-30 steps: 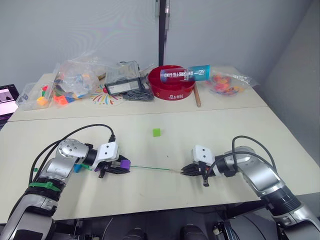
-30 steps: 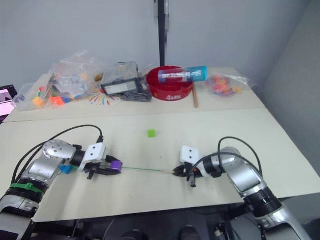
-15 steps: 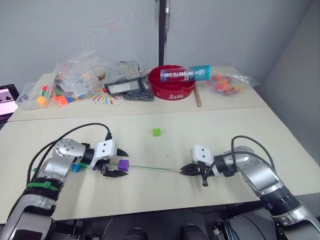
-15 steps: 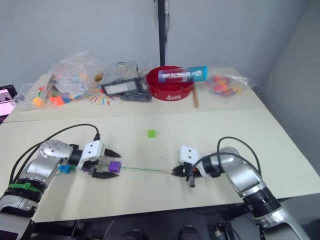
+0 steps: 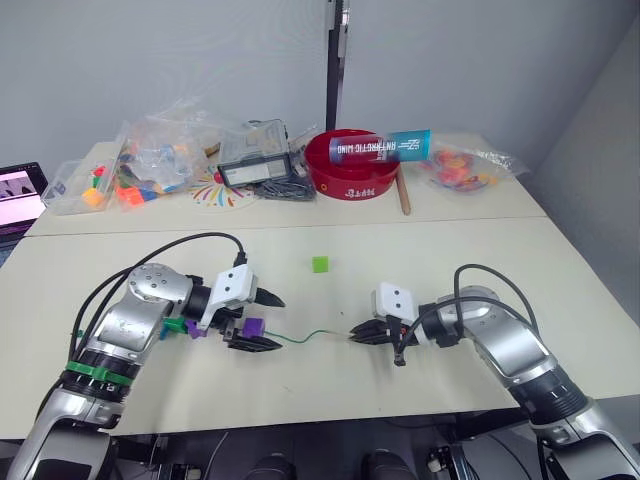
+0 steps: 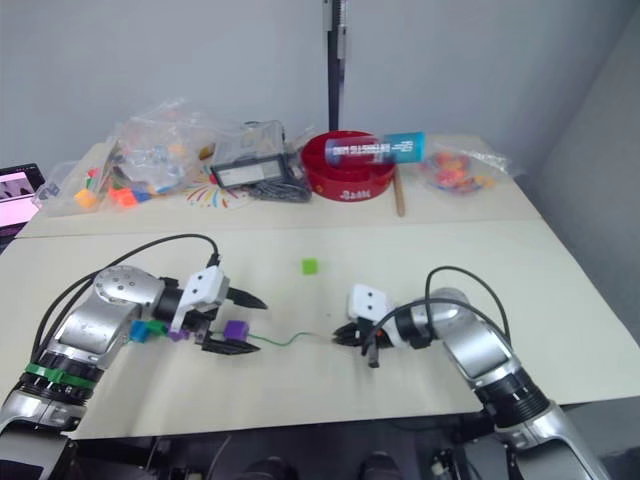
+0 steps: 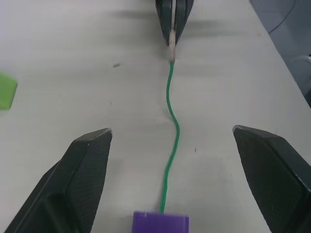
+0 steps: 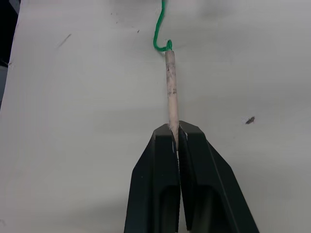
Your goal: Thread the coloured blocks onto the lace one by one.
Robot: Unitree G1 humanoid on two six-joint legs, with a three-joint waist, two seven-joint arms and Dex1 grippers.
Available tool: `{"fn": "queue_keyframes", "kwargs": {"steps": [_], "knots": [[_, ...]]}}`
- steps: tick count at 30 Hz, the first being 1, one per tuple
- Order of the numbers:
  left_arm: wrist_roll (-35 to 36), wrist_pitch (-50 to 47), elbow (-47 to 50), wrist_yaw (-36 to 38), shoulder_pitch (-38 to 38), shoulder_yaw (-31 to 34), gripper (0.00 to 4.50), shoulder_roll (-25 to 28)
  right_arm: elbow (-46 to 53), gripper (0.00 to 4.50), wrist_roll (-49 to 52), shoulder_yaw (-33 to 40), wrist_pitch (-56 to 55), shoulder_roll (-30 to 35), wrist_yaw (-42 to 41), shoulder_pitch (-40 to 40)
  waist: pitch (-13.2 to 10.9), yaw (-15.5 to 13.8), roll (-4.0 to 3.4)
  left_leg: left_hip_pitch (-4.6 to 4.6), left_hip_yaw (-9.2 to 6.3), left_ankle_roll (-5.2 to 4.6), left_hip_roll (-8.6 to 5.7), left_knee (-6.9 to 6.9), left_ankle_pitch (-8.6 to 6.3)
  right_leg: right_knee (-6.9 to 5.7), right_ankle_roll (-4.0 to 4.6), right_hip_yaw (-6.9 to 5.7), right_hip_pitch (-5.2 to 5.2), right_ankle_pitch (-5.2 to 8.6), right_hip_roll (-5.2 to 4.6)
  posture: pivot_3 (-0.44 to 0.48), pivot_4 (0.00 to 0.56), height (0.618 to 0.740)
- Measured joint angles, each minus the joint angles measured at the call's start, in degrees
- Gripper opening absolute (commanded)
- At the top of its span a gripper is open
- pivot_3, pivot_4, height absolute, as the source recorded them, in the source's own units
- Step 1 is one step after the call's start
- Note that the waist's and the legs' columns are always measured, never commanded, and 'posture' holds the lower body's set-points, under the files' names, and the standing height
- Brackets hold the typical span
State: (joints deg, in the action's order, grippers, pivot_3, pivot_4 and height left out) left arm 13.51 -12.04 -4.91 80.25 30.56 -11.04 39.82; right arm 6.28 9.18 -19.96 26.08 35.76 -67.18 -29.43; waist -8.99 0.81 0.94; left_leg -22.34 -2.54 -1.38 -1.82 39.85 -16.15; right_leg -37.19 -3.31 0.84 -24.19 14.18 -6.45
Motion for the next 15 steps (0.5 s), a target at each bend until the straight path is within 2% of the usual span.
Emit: {"fn": "queue_keyframes", "kwargs": {"steps": [3,8,15], "knots": [[-1.14,-0.66,0.36,-3.41,-0.01,-2.40,4.19,-4.65,1.05,0.00,-0.01,-0.60,0.96,-0.96,0.58,-0.92,0.00,-0.04,0.01,-0.01,-0.02,0.01,-0.02,0.01,0.00,0.00,0.00,0.00,-0.01,0.00,-0.01,0.000,0.150,0.740],[-2.40,-0.77,-1.12,-6.23,0.52,-4.20,4.19,-8.90,1.65,0.00,-0.02,-0.82,1.92,-0.79,1.05,-1.02,0.00,-0.01,0.00,-0.01,-0.01,0.01,-0.02,0.01,0.01,0.01,0.00,0.00,-0.01,0.00,-0.01,0.000,0.150,0.740],[-4.38,0.62,-5.04,-7.61,0.93,-5.70,2.02,-10.63,2.28,0.00,0.00,-1.06,2.51,-0.22,1.10,-1.02,0.00,0.01,0.01,0.00,-0.01,0.01,-0.03,0.01,0.01,0.02,0.00,0.00,-0.02,0.00,-0.01,0.000,0.150,0.740]]}}
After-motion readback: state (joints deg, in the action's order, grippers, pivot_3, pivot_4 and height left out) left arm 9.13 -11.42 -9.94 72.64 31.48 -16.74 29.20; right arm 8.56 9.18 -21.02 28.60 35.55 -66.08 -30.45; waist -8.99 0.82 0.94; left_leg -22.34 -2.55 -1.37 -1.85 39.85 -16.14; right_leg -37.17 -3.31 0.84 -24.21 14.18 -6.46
